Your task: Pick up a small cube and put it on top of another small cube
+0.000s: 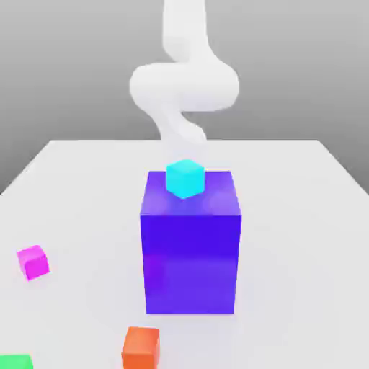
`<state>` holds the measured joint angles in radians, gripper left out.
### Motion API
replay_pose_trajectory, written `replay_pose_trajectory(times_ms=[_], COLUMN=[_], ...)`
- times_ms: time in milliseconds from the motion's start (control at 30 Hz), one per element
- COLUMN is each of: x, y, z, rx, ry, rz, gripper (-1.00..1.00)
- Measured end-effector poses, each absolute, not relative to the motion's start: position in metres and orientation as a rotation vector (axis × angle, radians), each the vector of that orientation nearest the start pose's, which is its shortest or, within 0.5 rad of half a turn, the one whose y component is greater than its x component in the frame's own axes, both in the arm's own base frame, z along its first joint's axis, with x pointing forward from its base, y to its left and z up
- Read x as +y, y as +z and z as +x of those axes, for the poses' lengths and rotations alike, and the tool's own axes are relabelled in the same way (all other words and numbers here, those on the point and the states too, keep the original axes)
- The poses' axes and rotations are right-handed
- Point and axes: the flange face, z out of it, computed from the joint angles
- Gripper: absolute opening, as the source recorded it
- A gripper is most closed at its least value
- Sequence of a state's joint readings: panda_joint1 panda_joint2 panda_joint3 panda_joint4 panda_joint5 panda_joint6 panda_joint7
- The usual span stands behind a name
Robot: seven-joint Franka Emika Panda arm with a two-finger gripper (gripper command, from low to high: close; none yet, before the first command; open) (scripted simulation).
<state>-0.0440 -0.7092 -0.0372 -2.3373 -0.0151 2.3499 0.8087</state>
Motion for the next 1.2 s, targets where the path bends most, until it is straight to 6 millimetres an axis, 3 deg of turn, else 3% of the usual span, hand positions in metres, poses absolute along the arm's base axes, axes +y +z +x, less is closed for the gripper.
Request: replay_pose_trajectory(times_ms=[167,333,533,600,733,933,967,1200], x=[-0.118,-0.198,-0.277,-0.304,-0.325,-0.327,-0.326,-0.326], y=[0.561,0.453,0.326,0.285,0.210,0.140,0.131,0.130], z=[0.420,0.418,0.367,0.333,0.271,0.257,0.256,0.256], rx=[1.438,1.708,2.017,2.139,2.308,2.340,2.341,2.341], ry=[-0.774,-0.581,-0.326,-0.236,-0.049,-0.002,-0.001,0.000], rz=[-2.464,-2.422,-2.310,-2.236,-2.119,-2.099,-2.098,-2.097], gripper=[0.00,0.00,0.00,0.00,0.00,0.00,-1.00,-1.00])
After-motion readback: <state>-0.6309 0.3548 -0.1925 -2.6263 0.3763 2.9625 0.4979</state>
